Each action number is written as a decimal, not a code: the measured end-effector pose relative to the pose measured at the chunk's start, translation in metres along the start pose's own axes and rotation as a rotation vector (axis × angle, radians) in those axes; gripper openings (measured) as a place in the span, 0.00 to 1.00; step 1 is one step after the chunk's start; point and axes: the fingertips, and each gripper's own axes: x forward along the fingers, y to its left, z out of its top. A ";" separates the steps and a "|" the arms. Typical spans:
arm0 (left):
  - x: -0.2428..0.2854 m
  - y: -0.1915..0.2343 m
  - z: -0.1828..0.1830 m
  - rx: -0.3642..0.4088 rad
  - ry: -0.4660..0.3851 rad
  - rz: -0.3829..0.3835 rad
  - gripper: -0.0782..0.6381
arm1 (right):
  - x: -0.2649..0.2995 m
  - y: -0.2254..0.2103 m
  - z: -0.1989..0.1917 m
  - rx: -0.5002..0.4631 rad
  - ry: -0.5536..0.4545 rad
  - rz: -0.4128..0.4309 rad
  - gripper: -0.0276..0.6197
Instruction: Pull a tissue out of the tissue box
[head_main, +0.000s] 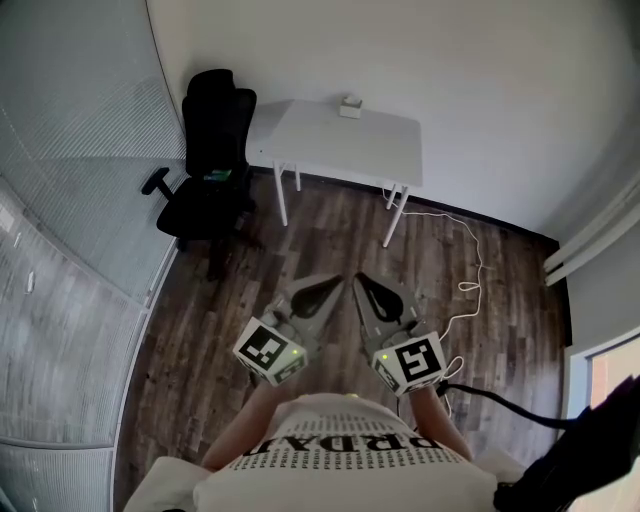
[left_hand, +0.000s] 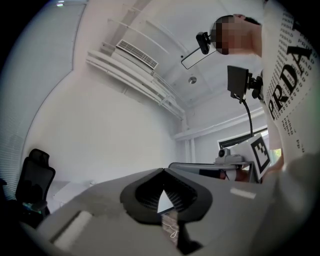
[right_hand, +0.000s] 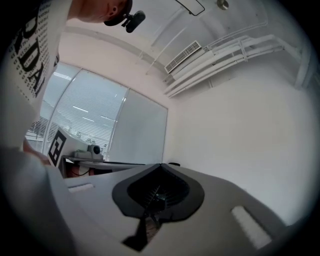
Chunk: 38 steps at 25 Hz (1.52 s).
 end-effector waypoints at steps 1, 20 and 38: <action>0.000 0.001 0.000 0.004 -0.003 -0.002 0.10 | 0.000 0.000 -0.001 0.004 0.002 -0.002 0.05; -0.014 0.007 -0.005 -0.032 0.005 -0.022 0.10 | 0.011 0.012 -0.023 0.019 0.067 -0.027 0.06; -0.055 0.014 -0.011 -0.072 0.015 -0.027 0.10 | 0.020 0.036 -0.030 0.015 0.086 -0.063 0.06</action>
